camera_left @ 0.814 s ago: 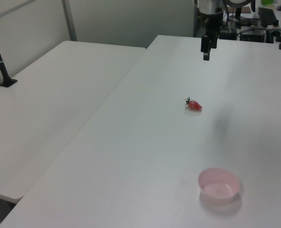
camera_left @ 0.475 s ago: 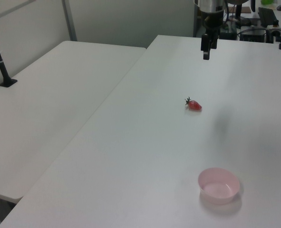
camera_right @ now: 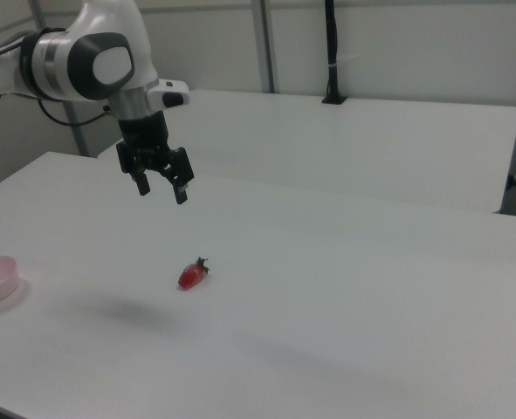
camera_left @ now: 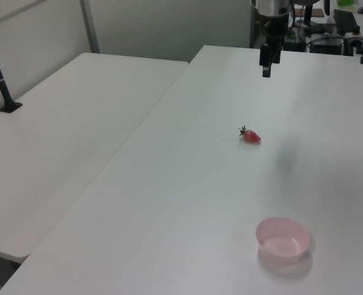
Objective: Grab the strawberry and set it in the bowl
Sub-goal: 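Move the open gripper down over the red strawberry, then close the gripper on the red strawberry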
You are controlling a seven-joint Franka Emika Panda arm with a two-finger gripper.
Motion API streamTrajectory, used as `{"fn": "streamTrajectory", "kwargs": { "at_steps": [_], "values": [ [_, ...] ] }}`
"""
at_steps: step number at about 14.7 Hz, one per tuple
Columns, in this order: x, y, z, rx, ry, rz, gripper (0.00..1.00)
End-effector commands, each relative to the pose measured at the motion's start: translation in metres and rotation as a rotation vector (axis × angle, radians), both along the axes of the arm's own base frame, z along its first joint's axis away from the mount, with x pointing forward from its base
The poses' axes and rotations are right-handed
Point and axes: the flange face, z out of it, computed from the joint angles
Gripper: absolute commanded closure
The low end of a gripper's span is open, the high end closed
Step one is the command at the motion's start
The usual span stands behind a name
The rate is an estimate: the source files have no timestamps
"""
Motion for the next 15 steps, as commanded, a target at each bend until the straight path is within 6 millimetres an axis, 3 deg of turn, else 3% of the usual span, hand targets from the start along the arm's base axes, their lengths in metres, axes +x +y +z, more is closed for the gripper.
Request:
{"fn": "streamTrajectory", "kwargs": {
  "at_steps": [1, 5, 11, 15],
  "values": [
    [0.027, 0.004, -0.034, 0.017, -0.013, 0.027, 0.00],
    [0.052, 0.014, -0.112, 0.006, 0.003, 0.037, 0.00],
    [0.062, 0.041, -0.189, -0.010, 0.023, -0.016, 0.00],
    [0.054, 0.041, -0.212, -0.015, 0.039, -0.014, 0.07]
  ]
}}
